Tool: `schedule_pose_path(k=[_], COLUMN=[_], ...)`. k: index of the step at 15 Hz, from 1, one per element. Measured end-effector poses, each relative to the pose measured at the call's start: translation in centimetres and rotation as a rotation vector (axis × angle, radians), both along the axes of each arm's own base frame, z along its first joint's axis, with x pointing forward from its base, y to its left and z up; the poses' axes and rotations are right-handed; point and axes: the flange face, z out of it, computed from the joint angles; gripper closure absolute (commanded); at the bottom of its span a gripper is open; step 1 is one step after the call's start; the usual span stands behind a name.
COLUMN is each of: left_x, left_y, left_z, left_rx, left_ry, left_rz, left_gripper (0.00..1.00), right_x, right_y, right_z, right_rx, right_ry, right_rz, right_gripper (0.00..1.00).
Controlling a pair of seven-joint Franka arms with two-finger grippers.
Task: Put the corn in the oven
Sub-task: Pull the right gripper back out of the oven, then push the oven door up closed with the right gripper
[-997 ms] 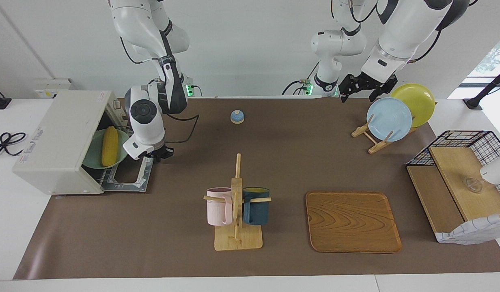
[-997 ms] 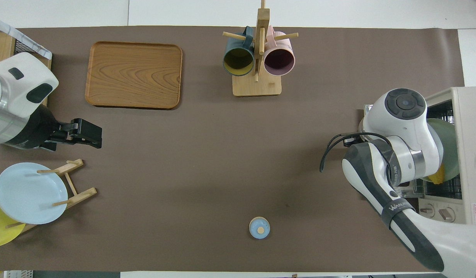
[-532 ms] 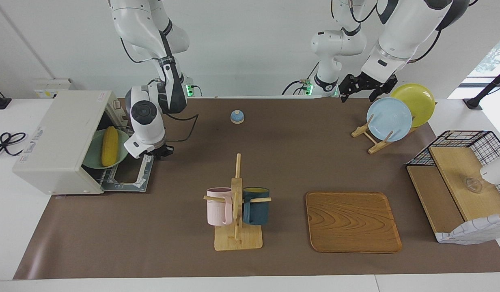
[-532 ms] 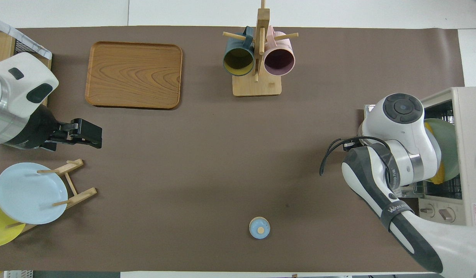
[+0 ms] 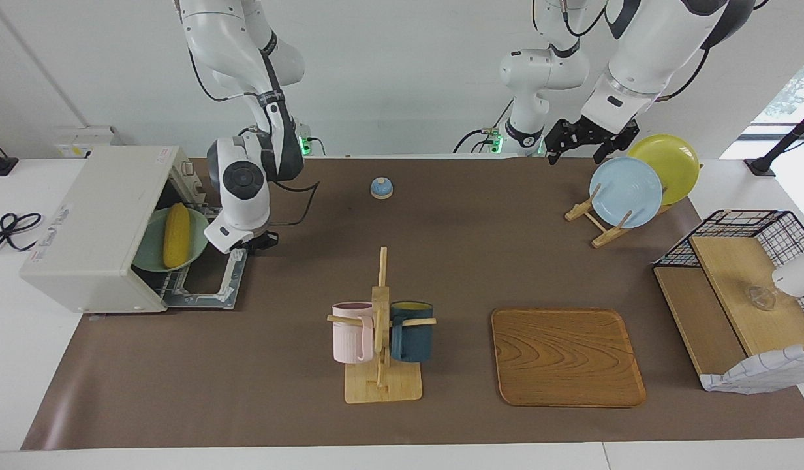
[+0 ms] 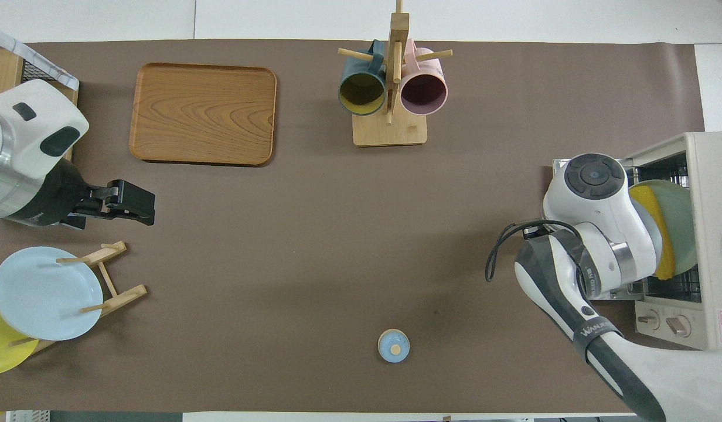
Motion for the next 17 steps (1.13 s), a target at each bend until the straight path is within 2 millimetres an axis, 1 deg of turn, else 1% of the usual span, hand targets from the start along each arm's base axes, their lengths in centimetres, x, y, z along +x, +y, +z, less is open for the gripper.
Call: schedule_pose_path(k=[1, 3, 4, 6, 7, 9, 10, 11, 13, 17], left_x=[0.0, 0.0, 0.0, 0.0, 0.0, 0.0, 0.0, 0.0, 0.0, 0.0], left_y=[0.0, 0.0, 0.0, 0.0, 0.0, 0.0, 0.0, 0.0, 0.0, 0.0], left_z=[0.0, 0.0, 0.0, 0.0, 0.0, 0.0, 0.0, 0.0, 0.0, 0.0], left_rx=[0.000, 0.000, 0.000, 0.000, 0.000, 0.000, 0.000, 0.000, 0.000, 0.000], left_ry=[0.000, 0.000, 0.000, 0.000, 0.000, 0.000, 0.000, 0.000, 0.000, 0.000], left_rz=[0.000, 0.000, 0.000, 0.000, 0.000, 0.000, 0.000, 0.000, 0.000, 0.000], left_gripper=[0.00, 0.00, 0.00, 0.00, 0.00, 0.00, 0.00, 0.00, 0.00, 0.00], right_x=[0.1, 0.5, 0.7, 1.1, 1.4, 1.3, 1.1, 0.9, 0.6, 0.3], right_y=[0.1, 0.3, 0.4, -0.2, -1.1, -3.8, -5.3, -6.7, -8.7, -10.7], right_z=[0.3, 1.7, 2.8, 5.9, 7.9, 11.5, 12.9, 14.0, 15.2, 16.1], right_rx=[-0.006, -0.013, -0.018, -0.029, -0.035, -0.033, -0.032, -0.030, -0.021, -0.010], right_ry=[0.010, 0.046, 0.067, 0.101, 0.105, 0.105, 0.096, 0.090, 0.083, 0.083], right_rz=[0.018, 0.057, 0.075, 0.099, 0.111, 0.118, 0.121, 0.128, 0.139, 0.151], right_gripper=[1.00, 1.00, 1.00, 1.00, 1.00, 1.00, 1.00, 1.00, 1.00, 1.00])
